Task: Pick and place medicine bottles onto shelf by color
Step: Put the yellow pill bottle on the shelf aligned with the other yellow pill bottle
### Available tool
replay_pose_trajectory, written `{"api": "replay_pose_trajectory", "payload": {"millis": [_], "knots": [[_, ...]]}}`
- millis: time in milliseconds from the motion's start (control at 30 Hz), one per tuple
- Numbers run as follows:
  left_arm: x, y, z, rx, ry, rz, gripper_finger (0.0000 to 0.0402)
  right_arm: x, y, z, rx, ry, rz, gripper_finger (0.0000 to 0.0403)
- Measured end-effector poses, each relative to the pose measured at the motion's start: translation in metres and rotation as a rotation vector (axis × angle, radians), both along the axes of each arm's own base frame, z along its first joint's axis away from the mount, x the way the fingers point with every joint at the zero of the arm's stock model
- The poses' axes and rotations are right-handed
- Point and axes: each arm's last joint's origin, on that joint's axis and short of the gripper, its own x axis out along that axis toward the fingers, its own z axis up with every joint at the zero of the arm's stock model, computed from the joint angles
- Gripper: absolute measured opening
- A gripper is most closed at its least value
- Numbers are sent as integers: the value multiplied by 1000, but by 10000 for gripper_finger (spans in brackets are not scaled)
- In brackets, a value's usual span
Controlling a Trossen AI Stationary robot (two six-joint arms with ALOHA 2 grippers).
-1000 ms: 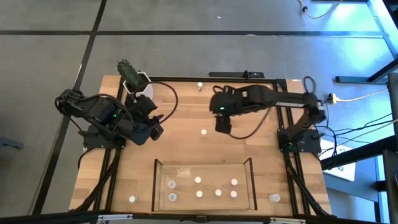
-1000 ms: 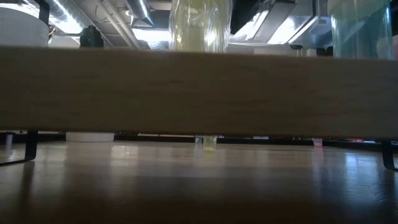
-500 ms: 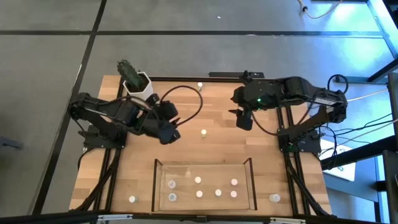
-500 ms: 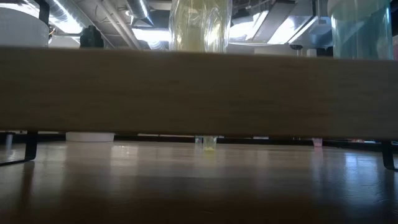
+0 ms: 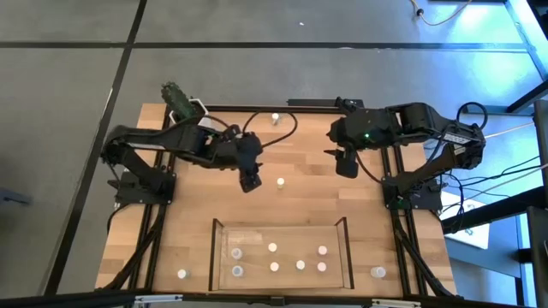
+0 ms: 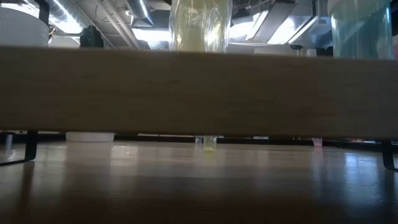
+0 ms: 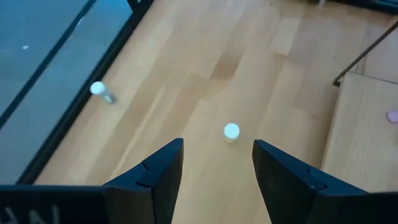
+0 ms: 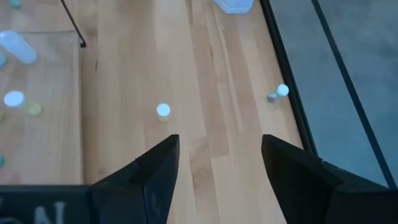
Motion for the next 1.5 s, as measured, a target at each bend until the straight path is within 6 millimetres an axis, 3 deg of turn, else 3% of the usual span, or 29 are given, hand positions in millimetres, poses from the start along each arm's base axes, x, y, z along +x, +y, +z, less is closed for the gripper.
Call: {"api": "replay_pose_trajectory", "payload": {"millis": [200, 433, 667, 767, 867, 1100, 1500], "knots": [[26, 13, -16, -54, 23, -58, 186, -4, 0, -1, -2, 29, 4, 229], [62, 12, -50, -78, 110, -278, 186, -7, 0, -2, -2, 52, 5, 229], [77, 36, -65, -179, 130, -460, 186, -7, 0, -2, 16, 54, 20, 229], [73, 40, -69, -186, 170, -457, 186, -7, 0, -2, 16, 54, 20, 229], [69, 39, -84, -181, 233, -427, 186, -7, 0, -2, 16, 54, 20, 229], [46, 19, -119, -224, 318, -416, 186, -7, 0, -2, 19, 53, 17, 229], [30, -6, -148, -154, 199, -402, 186, -2, 1, 2, 22, -15, 18, 229]]}}
